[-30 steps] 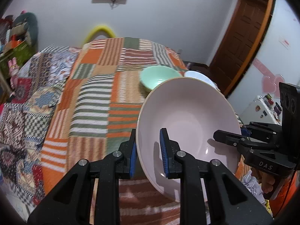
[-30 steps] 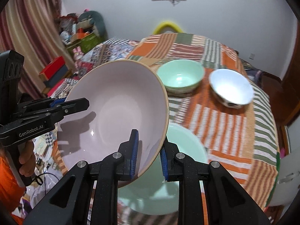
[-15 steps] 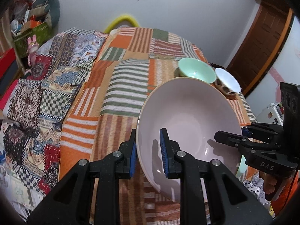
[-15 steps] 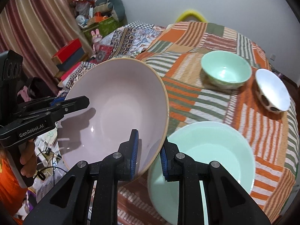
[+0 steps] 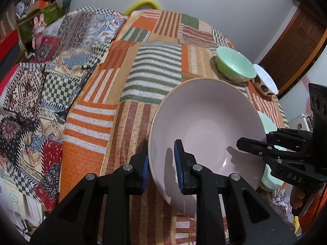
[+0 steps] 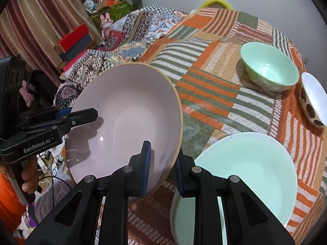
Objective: Organize plates and bowls
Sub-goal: 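Lift the pink bowl with both grippers toward the plate stack, then lower the pink bowl onto the mint green plate and open both grippers, then move both grippers to the white bowl with brown spots, then close both grippers on the rim of the white spotted bowl, then lift the white spotted bowl with both grippers toward the pink bowl, then lower the white spotted bowl into the pink bowl and open both grippers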
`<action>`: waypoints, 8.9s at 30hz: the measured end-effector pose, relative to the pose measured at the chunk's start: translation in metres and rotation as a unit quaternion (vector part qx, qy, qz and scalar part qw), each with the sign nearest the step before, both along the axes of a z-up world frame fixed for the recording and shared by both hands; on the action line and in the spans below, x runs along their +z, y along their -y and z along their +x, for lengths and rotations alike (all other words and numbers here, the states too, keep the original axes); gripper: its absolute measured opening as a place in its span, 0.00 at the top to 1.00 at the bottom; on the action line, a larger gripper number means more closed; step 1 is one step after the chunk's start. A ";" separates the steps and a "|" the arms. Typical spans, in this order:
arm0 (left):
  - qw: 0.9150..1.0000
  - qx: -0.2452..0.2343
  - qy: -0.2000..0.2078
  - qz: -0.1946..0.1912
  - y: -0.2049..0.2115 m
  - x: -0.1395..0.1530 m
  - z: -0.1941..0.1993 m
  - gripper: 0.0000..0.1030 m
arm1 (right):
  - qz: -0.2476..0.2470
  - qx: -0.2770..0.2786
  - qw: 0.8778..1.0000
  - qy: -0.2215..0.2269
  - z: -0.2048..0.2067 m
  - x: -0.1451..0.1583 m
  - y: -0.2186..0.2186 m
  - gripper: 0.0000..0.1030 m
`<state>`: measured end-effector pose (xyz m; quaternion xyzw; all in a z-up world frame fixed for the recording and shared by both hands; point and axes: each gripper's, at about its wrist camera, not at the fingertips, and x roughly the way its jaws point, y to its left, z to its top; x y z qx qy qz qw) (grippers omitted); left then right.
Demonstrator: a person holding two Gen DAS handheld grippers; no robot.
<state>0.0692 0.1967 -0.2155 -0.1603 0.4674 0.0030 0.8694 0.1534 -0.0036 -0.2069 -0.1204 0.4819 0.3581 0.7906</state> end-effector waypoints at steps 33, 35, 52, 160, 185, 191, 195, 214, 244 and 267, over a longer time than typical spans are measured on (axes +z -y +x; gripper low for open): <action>1.000 0.018 -0.002 0.023 -0.003 0.002 -0.006 0.71 | -0.010 -0.004 1.000 0.019 0.005 0.008 0.011 0.66; 0.999 0.016 0.014 0.034 0.002 0.016 -0.007 0.68 | 0.000 -0.012 1.000 0.027 0.005 0.017 0.019 0.65; 0.989 -0.041 0.119 0.072 0.083 0.100 0.027 0.46 | 0.048 -0.106 0.985 0.126 0.031 0.089 0.118 0.51; 0.983 -0.165 0.075 0.027 0.196 0.094 0.103 0.82 | 0.071 -0.136 0.984 0.092 0.052 0.083 0.190 0.83; 0.999 -0.037 0.027 0.024 0.064 0.051 0.001 0.82 | 0.081 -0.021 0.996 0.043 0.000 0.051 0.064 0.83; 1.000 -0.017 -0.005 0.015 0.046 0.022 -0.009 0.82 | 0.073 -0.003 0.997 0.022 -0.001 0.034 0.041 0.83; 1.000 -0.008 -0.021 0.012 0.037 0.007 -0.013 0.82 | 0.064 0.006 0.998 0.009 -0.002 0.024 0.028 0.83; 0.999 0.008 -0.040 0.009 0.017 -0.020 -0.016 0.82 | 0.026 0.026 0.999 -0.029 -0.003 -0.006 0.000 0.83; 0.999 0.020 -0.048 0.014 0.013 -0.010 -0.016 0.81 | 0.018 0.033 0.999 -0.031 -0.003 -0.010 -0.001 0.82; 0.999 0.014 0.032 0.020 0.019 0.042 0.006 0.58 | 0.025 -0.024 0.998 0.052 0.019 0.033 0.041 0.65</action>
